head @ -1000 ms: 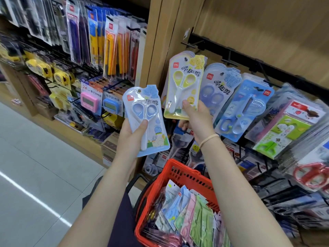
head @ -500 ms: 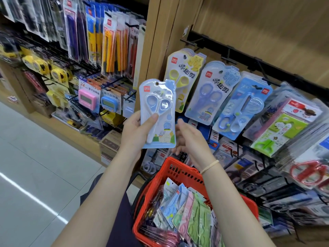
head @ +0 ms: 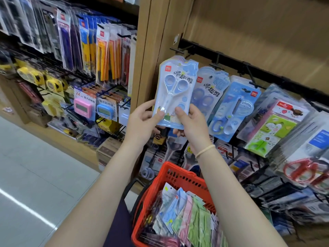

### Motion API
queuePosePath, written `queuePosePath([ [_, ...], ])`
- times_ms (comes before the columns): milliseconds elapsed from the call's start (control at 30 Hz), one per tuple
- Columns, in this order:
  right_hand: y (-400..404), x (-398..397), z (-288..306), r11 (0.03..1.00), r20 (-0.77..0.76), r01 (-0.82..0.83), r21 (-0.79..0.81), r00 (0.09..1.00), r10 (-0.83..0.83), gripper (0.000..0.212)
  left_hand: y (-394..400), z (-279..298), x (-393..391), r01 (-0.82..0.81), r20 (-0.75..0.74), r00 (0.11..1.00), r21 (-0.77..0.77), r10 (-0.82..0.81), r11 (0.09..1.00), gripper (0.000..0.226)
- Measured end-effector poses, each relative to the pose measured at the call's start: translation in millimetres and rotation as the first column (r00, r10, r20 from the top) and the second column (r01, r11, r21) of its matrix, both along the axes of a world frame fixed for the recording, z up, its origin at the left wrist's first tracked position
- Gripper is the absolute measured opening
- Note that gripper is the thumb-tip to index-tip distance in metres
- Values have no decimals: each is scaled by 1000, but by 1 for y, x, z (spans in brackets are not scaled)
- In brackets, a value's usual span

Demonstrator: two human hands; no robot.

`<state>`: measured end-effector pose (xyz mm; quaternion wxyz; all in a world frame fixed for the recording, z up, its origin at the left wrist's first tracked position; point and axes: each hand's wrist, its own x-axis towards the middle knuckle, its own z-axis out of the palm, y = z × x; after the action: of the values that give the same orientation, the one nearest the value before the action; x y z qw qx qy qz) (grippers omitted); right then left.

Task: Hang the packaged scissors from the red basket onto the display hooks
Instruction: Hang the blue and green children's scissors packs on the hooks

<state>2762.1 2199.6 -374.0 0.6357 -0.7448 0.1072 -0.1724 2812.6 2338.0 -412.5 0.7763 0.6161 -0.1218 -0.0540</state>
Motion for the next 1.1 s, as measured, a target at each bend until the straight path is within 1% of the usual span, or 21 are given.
queuePosePath([
  [67,1,4,4,1000,-2,-1,-5,1000,1,5,-2,2,5,-10,0,1000,10,10,1000,46],
  [200,2,10,5,1000,-15,15,-3,1000,-15,5,-4,2,10,-18,-25,1000,-22,17,1000,47],
  [333,0,15,4,999,-22,26,-27,999,-26,4,-5,1,12,-20,-33,999,-33,19,999,43],
  [467,1,18,3,998,-35,33,-55,999,-35,12,-4,-1,12,-15,-36,999,-38,13,999,33],
  [600,-1,22,0,996,-44,65,-68,997,-68,17,-6,-3,16,-29,-35,999,-19,29,999,39],
  [633,-2,23,0,990,-25,91,-109,995,-94,21,-6,-4,17,-43,-34,999,-11,42,999,43],
  [667,-3,24,-2,969,17,129,-209,992,-128,29,-7,-6,18,-61,-21,998,6,61,998,47],
  [700,-5,24,-3,919,78,170,-357,985,-152,41,-8,-7,19,-82,9,997,33,82,996,51],
  [733,-6,24,-5,840,131,196,-506,980,-150,54,-9,-11,20,-109,60,993,68,105,992,53],
  [767,-7,23,-6,759,159,201,-619,979,-129,66,-10,-15,22,-140,127,984,111,126,984,53],
  [800,-8,24,-7,699,158,187,-691,982,-107,72,-11,-19,24,-177,204,969,165,142,970,51],
  [867,-12,30,-10,624,111,146,-768,989,-94,75,-14,-25,34,-236,340,932,297,129,925,51],
  [933,-17,38,-11,582,55,110,-806,992,-111,77,-21,-28,46,-254,411,909,422,66,870,52],
  [1000,-17,46,-10,559,12,77,-825,993,-119,81,-27,-26,57,-240,411,911,489,22,838,54],
  [1100,-18,58,-5,603,-37,62,-795,988,-151,86,-32,-26,71,-188,369,929,532,-26,825,58],
])
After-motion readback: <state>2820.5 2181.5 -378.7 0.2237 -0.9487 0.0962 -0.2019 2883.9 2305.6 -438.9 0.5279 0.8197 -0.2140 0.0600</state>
